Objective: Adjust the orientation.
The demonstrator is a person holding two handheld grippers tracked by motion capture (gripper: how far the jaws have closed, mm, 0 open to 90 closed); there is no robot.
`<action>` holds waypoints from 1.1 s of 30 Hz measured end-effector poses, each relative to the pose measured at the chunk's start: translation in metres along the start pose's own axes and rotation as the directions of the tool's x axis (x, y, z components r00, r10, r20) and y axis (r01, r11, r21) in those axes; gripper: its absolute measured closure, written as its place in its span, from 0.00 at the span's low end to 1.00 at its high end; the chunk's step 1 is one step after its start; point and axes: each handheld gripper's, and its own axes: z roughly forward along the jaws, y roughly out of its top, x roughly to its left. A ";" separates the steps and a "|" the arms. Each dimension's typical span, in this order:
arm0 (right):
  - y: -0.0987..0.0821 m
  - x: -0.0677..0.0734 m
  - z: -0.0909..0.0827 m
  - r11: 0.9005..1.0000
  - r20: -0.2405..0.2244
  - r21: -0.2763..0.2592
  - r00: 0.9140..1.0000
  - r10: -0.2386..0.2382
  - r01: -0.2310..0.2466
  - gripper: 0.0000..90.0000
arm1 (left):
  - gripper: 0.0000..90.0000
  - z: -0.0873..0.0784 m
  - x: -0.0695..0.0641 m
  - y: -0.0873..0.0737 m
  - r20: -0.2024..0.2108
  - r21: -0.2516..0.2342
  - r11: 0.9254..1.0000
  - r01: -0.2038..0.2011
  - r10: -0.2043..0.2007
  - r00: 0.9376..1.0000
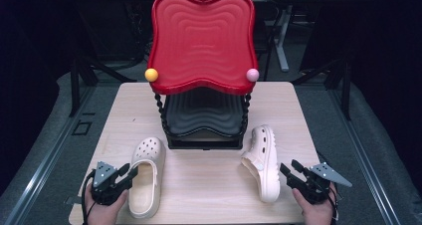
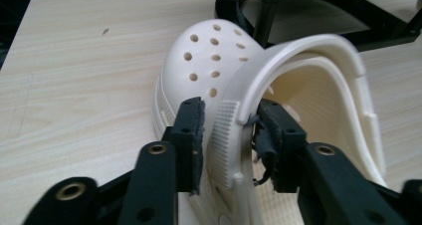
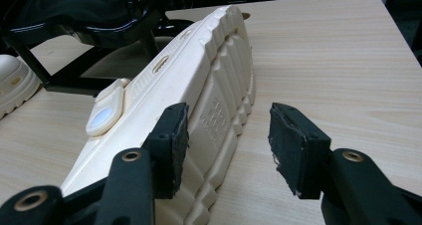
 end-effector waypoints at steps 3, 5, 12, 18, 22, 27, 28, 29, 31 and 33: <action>0.000 0.002 0.003 1.000 -0.002 0.006 1.000 -0.009 0.009 0.55 | 0.66 -0.004 -0.001 0.001 0.010 -0.045 0.999 0.001 0.000 1.000; 0.000 0.003 0.004 1.000 0.003 0.009 1.000 -0.014 0.014 0.55 | 0.66 -0.008 0.000 0.003 0.002 -0.078 0.997 0.013 -0.013 1.000; 0.014 0.020 -0.009 0.998 -0.014 -0.013 0.998 -0.067 0.067 0.82 | 0.67 -0.009 0.004 0.003 -0.009 -0.085 0.996 0.034 -0.035 0.999; 0.023 0.045 -0.007 0.986 -0.020 -0.003 0.986 -0.166 0.166 0.95 | 0.65 -0.004 0.000 0.002 -0.002 -0.065 0.998 0.015 -0.015 1.000; 0.020 0.058 0.011 0.958 -0.002 0.081 0.962 -0.274 0.274 0.96 | 0.64 -0.002 -0.002 0.002 -0.004 -0.051 0.999 -0.011 0.011 1.000; 0.019 0.057 0.010 0.953 0.012 0.085 0.956 -0.293 0.291 1.00 | 0.64 -0.001 0.000 0.000 -0.001 -0.049 0.999 -0.017 0.017 1.000; 0.019 0.053 0.009 0.963 0.010 0.074 0.965 -0.261 0.260 1.00 | 0.64 -0.001 0.000 0.000 0.003 -0.049 0.999 -0.015 0.015 1.000; 0.019 0.053 0.009 0.963 0.010 0.074 0.965 -0.261 0.260 1.00 | 0.64 -0.001 0.000 0.000 0.002 -0.052 0.999 -0.015 0.015 1.000; 0.019 0.051 0.007 0.965 0.021 0.071 0.967 -0.255 0.253 1.00 | 0.64 -0.002 0.001 0.000 -0.002 -0.057 0.998 -0.016 0.016 1.000; 0.020 0.045 0.003 0.970 0.035 0.069 0.971 -0.235 0.232 1.00 | 0.63 -0.002 0.001 0.000 -0.002 -0.057 0.998 -0.009 0.009 1.000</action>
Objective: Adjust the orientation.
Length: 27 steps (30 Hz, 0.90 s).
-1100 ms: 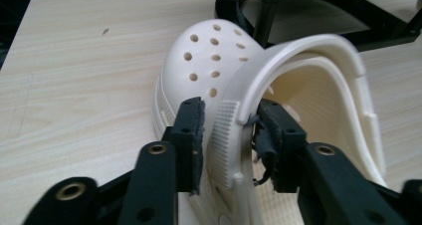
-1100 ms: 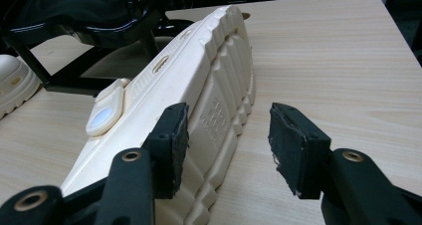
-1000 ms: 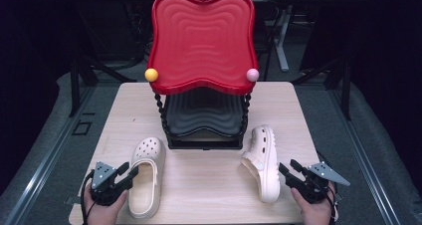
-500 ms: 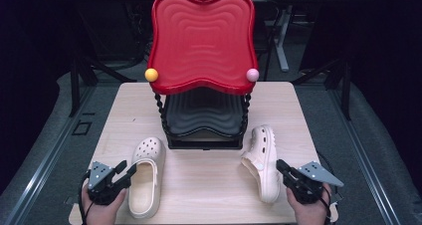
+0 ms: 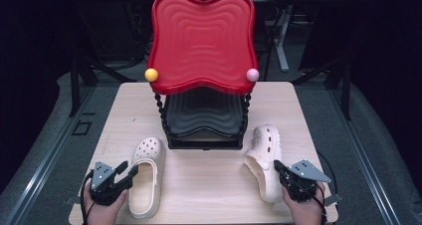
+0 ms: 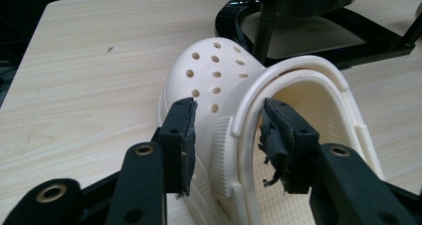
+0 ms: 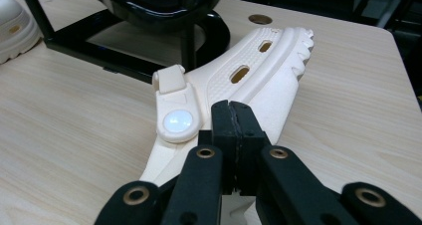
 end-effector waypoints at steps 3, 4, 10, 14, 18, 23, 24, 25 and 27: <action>-0.001 -0.006 -0.003 1.000 0.010 -0.003 1.000 0.021 -0.021 1.00 | 0.62 0.000 0.000 0.000 -0.001 -0.002 1.000 0.002 -0.002 1.000; -0.004 -0.014 -0.007 0.998 0.012 -0.006 0.998 0.059 -0.059 1.00 | 0.62 -0.001 0.000 0.001 -0.003 -0.001 1.000 -0.004 0.004 1.000; -0.009 -0.030 -0.012 0.991 0.026 -0.002 0.991 0.132 -0.132 1.00 | 0.62 -0.001 0.000 0.001 0.000 -0.008 1.000 0.004 -0.004 1.000; -0.015 -0.046 -0.016 0.982 0.045 0.029 0.981 0.188 -0.189 1.00 | 0.62 -0.001 0.000 0.001 0.001 -0.003 1.000 0.002 -0.002 1.000; -0.021 -0.057 -0.017 0.973 0.089 0.066 0.972 0.216 -0.222 1.00 | 0.62 -0.001 -0.001 0.002 0.003 -0.007 1.000 0.002 -0.002 1.000; -0.031 -0.068 -0.008 0.940 0.063 0.131 0.949 0.310 -0.316 1.00 | 0.62 0.000 -0.001 0.002 0.002 -0.007 1.000 0.000 0.000 1.000; -0.037 -0.069 0.003 0.926 0.060 0.192 0.946 0.320 -0.325 1.00 | 0.62 0.001 -0.001 0.003 0.002 -0.013 1.000 0.005 -0.005 1.000; -0.037 -0.069 0.003 0.926 0.060 0.192 0.946 0.320 -0.325 1.00 | 0.62 0.001 -0.001 0.003 0.002 -0.013 1.000 0.005 -0.005 1.000; -0.038 -0.069 0.009 0.925 0.060 0.225 0.952 0.301 -0.307 1.00 | 0.62 0.000 -0.001 0.003 0.003 -0.012 1.000 0.002 -0.002 1.000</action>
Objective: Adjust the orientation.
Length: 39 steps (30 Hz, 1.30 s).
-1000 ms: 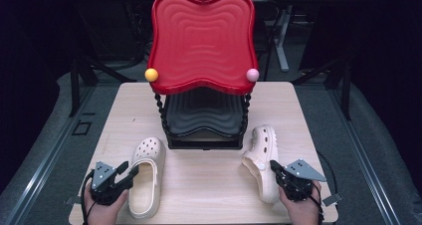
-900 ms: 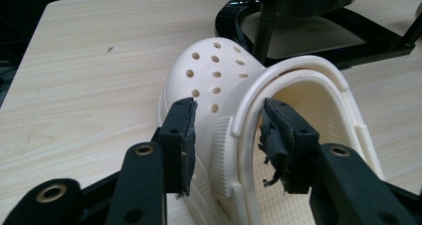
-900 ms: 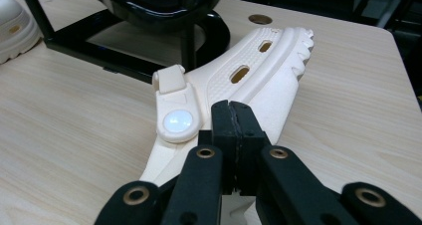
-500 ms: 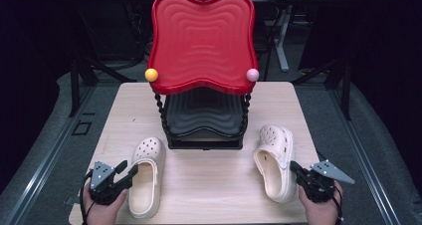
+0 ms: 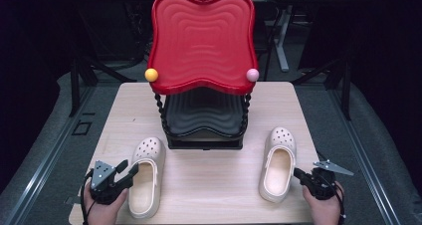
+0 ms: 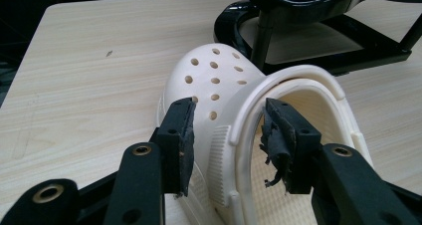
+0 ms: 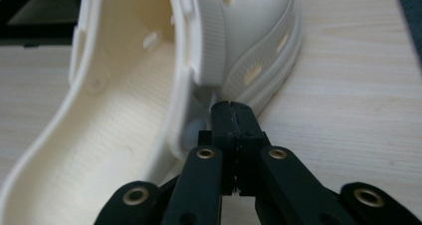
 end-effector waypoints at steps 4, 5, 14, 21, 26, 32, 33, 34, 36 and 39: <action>0.002 0.002 -0.004 0.998 0.055 -0.063 0.998 0.008 -0.005 0.98 | 0.62 0.000 0.001 -0.001 -0.001 -0.002 1.000 0.006 -0.006 1.000; 0.003 0.004 -0.008 0.995 0.063 -0.104 0.998 0.015 -0.008 0.98 | 0.62 -0.001 0.001 -0.001 -0.002 -0.003 1.000 0.006 -0.006 1.000; 0.018 0.022 -0.017 0.973 0.031 -0.229 0.999 -0.022 0.028 0.98 | 0.62 0.000 0.000 -0.001 -0.003 0.000 1.000 0.003 -0.003 1.000; 0.017 0.020 -0.013 0.974 0.036 -0.226 0.999 -0.018 0.025 0.92 | 0.62 0.000 0.001 -0.002 -0.006 0.001 1.000 0.010 -0.010 1.000; 0.016 0.027 -0.012 0.967 0.099 -0.241 0.994 -0.055 0.077 0.70 | 0.62 -0.001 0.000 -0.001 -0.004 -0.001 1.000 0.007 -0.007 1.000; 0.014 0.034 -0.002 0.974 0.181 -0.183 0.978 -0.104 0.137 0.66 | 0.62 0.000 0.000 -0.001 -0.002 0.003 1.000 0.002 -0.002 1.000; 0.014 0.036 -0.001 0.974 0.203 -0.174 0.973 -0.108 0.145 0.68 | 0.62 0.000 0.000 -0.001 -0.002 0.003 1.000 0.002 -0.002 1.000; 0.014 0.039 0.000 0.974 0.218 -0.171 0.969 -0.113 0.151 0.68 | 0.62 0.000 0.000 -0.002 -0.001 0.002 1.000 0.004 -0.004 1.000; 0.015 0.043 0.003 0.973 0.239 -0.154 0.962 -0.130 0.170 0.72 | 0.61 0.001 0.000 -0.002 0.000 0.002 1.000 0.003 -0.003 1.000; 0.016 0.048 0.005 0.968 0.280 -0.119 0.943 -0.180 0.220 0.78 | 0.61 0.001 -0.001 -0.001 0.002 0.004 1.000 0.001 -0.001 1.000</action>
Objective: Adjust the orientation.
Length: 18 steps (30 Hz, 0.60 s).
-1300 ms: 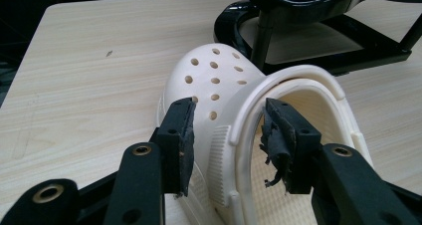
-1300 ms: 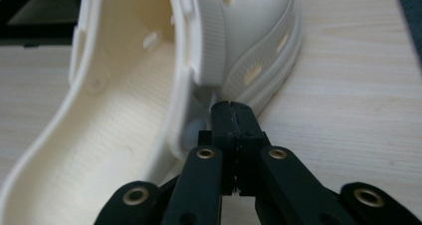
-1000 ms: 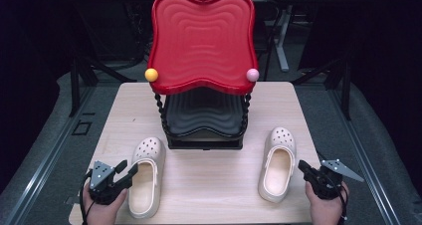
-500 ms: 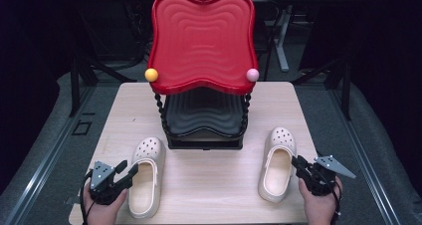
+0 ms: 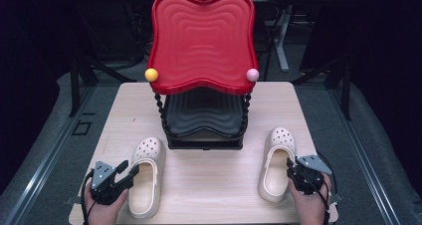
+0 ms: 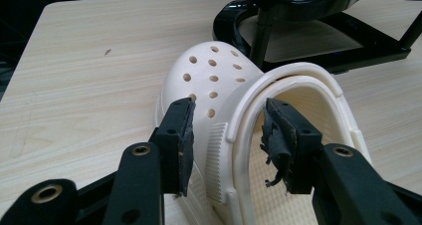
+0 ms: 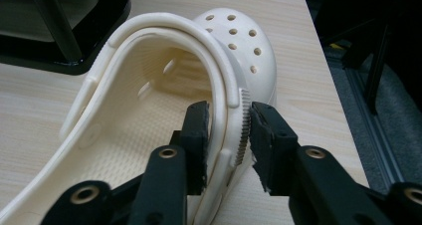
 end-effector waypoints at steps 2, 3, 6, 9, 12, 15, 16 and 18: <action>0.001 -0.002 -0.001 1.000 -0.012 0.002 1.000 0.010 -0.010 0.82 | 0.61 0.000 0.000 0.000 0.000 0.000 1.000 -0.002 0.002 1.000; 0.001 -0.002 -0.001 1.000 -0.012 0.002 1.000 0.010 -0.010 0.82 | 0.61 0.000 0.000 0.000 0.000 -0.001 1.000 0.000 0.000 1.000; 0.001 -0.007 -0.005 0.999 -0.060 0.000 0.998 0.035 -0.035 0.83 | 0.61 0.000 0.001 0.000 -0.002 -0.003 1.000 0.004 -0.004 1.000; 0.001 -0.006 -0.006 0.999 -0.117 0.003 0.992 0.041 -0.041 0.83 | 0.61 0.000 0.001 0.000 -0.001 -0.002 1.000 0.004 -0.004 1.000; 0.002 0.001 -0.008 1.000 -0.185 0.006 0.982 0.028 -0.027 0.83 | 0.61 0.000 0.001 0.000 0.001 -0.001 1.000 0.001 -0.001 1.000; 0.002 0.012 -0.013 0.999 -0.235 -0.004 0.971 -0.037 0.037 0.83 | 0.61 -0.001 0.001 0.000 0.000 -0.002 1.000 0.004 -0.004 1.000; 0.002 0.014 -0.014 0.999 -0.251 -0.007 0.967 -0.053 0.053 0.83 | 0.61 -0.001 0.001 0.000 -0.001 -0.001 1.000 0.005 -0.005 1.000; 0.002 0.017 -0.016 0.997 -0.264 -0.006 0.962 -0.074 0.075 0.83 | 0.61 -0.001 0.002 0.000 0.000 -0.007 1.000 0.011 -0.011 1.000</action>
